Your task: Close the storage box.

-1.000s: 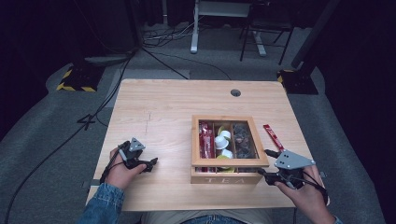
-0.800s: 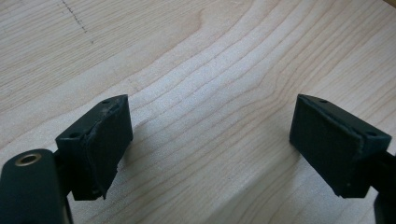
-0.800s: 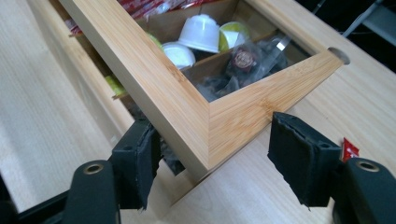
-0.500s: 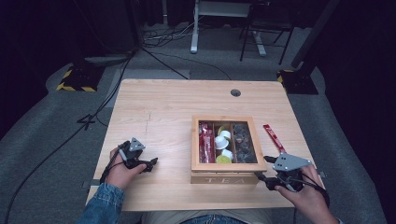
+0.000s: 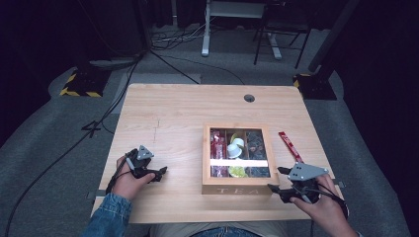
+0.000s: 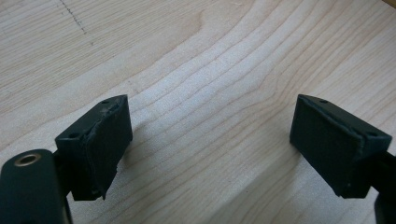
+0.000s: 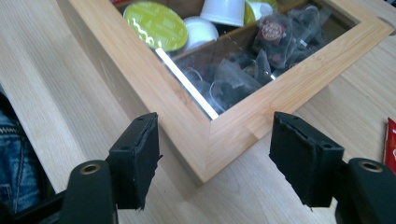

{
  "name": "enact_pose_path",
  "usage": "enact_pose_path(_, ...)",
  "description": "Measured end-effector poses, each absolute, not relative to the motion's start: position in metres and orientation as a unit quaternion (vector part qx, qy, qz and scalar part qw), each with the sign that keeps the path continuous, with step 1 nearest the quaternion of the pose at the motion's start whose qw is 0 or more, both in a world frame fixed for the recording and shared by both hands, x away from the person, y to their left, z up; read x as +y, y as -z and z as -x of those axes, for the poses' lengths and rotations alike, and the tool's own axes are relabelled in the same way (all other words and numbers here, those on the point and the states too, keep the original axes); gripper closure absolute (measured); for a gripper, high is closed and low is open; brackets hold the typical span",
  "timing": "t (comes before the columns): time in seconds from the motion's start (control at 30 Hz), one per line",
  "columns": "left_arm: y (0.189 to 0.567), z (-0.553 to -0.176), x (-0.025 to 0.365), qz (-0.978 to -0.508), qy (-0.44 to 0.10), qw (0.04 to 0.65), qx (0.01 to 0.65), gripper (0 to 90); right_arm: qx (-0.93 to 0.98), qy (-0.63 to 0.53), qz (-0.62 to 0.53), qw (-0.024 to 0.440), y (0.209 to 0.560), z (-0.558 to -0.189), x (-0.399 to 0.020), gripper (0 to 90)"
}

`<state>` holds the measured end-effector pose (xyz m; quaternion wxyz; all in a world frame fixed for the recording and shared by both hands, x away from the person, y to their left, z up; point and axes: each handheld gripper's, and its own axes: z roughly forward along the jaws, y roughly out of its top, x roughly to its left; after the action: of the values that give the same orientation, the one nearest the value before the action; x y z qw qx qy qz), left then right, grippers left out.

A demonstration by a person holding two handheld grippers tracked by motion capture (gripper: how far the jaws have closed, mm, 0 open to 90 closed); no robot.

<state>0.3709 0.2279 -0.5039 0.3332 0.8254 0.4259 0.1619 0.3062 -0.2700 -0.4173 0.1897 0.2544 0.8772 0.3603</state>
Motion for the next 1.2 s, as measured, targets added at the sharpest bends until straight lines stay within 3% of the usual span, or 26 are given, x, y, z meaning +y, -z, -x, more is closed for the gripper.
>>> enact_pose_path(0.17, 0.504, -0.369, 0.229, -0.825, -0.160, 0.333, 0.427, 13.5, 0.858, -0.393, -0.274, 0.186, 0.408, -0.313, -0.281, 31.9)
enact_pose_path(0.57, 0.504, -0.364, 0.233, -0.823, -0.162, 0.333, 0.430, 13.5, 0.806, -0.414, -0.371, 0.204, 0.400, -0.333, -0.351, 27.4)
enact_pose_path(1.0, 0.504, -0.359, 0.237, -0.826, -0.159, 0.333, 0.427, 13.3, 0.789, -0.384, -0.428, 0.216, 0.432, -0.343, -0.395, 26.9)
enact_pose_path(1.2, 0.504, -0.360, 0.237, -0.827, -0.159, 0.332, 0.425, 13.0, 0.792, -0.370, -0.444, 0.197, 0.458, -0.344, -0.405, 27.0)
